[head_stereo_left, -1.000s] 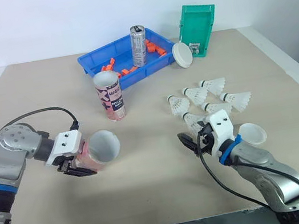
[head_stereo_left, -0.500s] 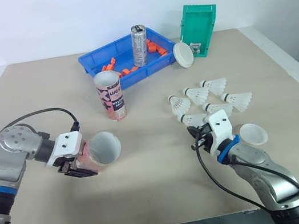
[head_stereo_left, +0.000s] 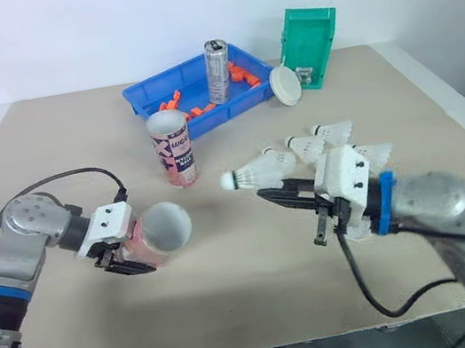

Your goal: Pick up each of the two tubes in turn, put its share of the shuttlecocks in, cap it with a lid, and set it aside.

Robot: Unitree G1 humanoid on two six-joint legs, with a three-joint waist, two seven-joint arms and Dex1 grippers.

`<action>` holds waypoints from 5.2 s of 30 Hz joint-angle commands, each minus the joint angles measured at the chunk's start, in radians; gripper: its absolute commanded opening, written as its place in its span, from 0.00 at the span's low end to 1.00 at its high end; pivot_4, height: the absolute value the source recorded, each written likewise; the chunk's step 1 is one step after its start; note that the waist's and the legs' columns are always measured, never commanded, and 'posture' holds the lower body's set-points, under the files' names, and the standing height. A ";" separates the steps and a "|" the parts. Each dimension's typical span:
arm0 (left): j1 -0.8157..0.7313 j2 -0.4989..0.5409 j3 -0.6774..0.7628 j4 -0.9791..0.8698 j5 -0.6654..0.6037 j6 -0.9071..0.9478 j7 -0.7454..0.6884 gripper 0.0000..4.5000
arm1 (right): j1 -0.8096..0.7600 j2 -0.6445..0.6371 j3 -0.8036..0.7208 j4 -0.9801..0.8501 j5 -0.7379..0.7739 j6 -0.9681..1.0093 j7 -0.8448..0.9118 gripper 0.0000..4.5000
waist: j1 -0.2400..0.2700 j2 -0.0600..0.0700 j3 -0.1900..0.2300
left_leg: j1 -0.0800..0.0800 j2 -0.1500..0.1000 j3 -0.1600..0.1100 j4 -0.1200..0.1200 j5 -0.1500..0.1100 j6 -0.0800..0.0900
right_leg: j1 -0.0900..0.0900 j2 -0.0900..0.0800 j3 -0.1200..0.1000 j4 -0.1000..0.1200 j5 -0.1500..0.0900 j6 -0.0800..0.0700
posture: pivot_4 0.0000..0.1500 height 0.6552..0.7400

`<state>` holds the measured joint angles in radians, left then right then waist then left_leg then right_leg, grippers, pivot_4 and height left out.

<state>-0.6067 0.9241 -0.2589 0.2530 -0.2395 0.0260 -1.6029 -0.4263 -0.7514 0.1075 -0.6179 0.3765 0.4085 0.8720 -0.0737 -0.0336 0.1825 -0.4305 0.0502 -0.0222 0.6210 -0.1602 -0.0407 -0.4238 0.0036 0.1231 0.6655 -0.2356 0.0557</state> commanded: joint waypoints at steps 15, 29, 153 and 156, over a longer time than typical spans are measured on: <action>-0.067 -0.031 -0.092 0.043 -0.008 0.061 -0.012 0.68 | -0.399 0.159 0.248 0.364 -0.181 -0.333 0.296 0.02 | 0.009 0.001 0.000 | -0.003 -0.001 0.001 0.003 0.000 0.001 | -0.001 -0.001 0.000 0.002 -0.001 0.002 | 1.00 1.00; -0.072 -0.035 -0.064 0.048 0.000 0.059 -0.012 0.68 | -0.273 0.129 0.033 0.246 0.012 -0.095 0.247 0.54 | 0.033 0.000 -0.001 | -0.005 -0.001 -0.001 0.004 0.000 0.001 | -0.001 -0.001 -0.002 0.002 -0.002 0.002 | 1.00 1.00; -0.092 -0.092 -0.021 0.081 -0.013 0.039 -0.012 0.68 | 0.537 0.043 -0.578 0.169 0.138 0.112 -0.039 0.82 | 0.021 0.002 0.000 | -0.007 0.003 0.001 0.010 0.000 0.002 | -0.009 0.004 0.000 0.016 -0.003 -0.002 | 1.00 1.00; -0.087 -0.093 -0.023 0.074 -0.014 0.040 -0.012 0.68 | 0.489 0.052 -0.523 0.251 0.095 0.078 -0.068 0.82 | 0.019 0.002 0.000 | -0.007 0.002 0.004 0.014 0.000 0.002 | -0.009 0.003 0.003 0.016 0.000 -0.001 | 1.00 1.00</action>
<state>-0.6795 0.8289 -0.2858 0.3377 -0.2394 0.0735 -1.6151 0.0917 -0.7015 -0.4283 -0.3873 0.4885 0.5187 0.8210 -0.0544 -0.0315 0.1822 -0.4374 0.0524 -0.0187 0.6353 -0.1598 -0.0383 -0.4326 0.0068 0.1259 0.6812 -0.2353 0.0546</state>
